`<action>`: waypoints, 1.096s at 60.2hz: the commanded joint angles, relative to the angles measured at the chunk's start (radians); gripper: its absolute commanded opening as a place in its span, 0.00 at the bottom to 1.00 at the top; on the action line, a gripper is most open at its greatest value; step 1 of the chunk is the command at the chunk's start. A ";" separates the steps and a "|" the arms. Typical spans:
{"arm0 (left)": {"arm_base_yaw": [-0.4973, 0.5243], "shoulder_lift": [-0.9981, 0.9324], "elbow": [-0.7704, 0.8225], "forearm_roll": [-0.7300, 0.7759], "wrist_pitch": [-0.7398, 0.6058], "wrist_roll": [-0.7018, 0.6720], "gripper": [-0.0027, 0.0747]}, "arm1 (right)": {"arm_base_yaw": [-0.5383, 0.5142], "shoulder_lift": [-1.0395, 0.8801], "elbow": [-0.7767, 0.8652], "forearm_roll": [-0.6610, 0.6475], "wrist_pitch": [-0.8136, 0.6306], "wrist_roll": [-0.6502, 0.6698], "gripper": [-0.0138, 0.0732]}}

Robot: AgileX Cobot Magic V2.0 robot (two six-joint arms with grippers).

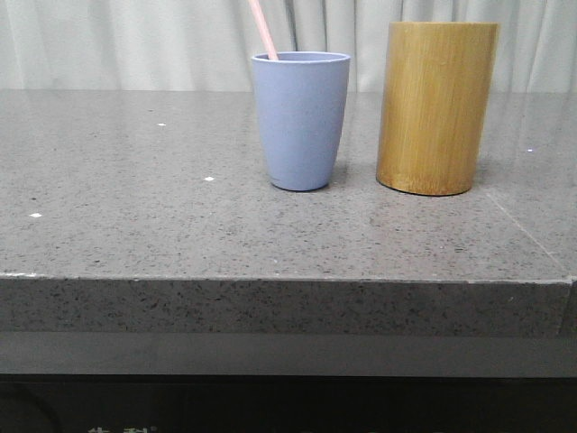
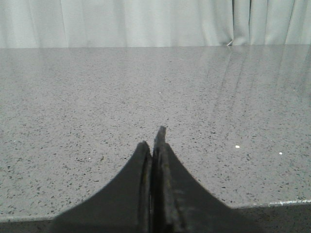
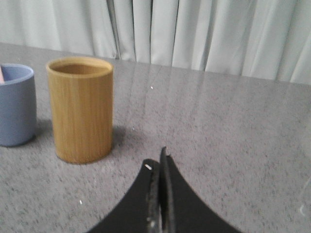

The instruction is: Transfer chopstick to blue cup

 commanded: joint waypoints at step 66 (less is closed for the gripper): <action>0.004 -0.021 0.008 -0.008 -0.086 -0.009 0.01 | -0.074 -0.162 0.241 0.063 -0.113 0.017 0.04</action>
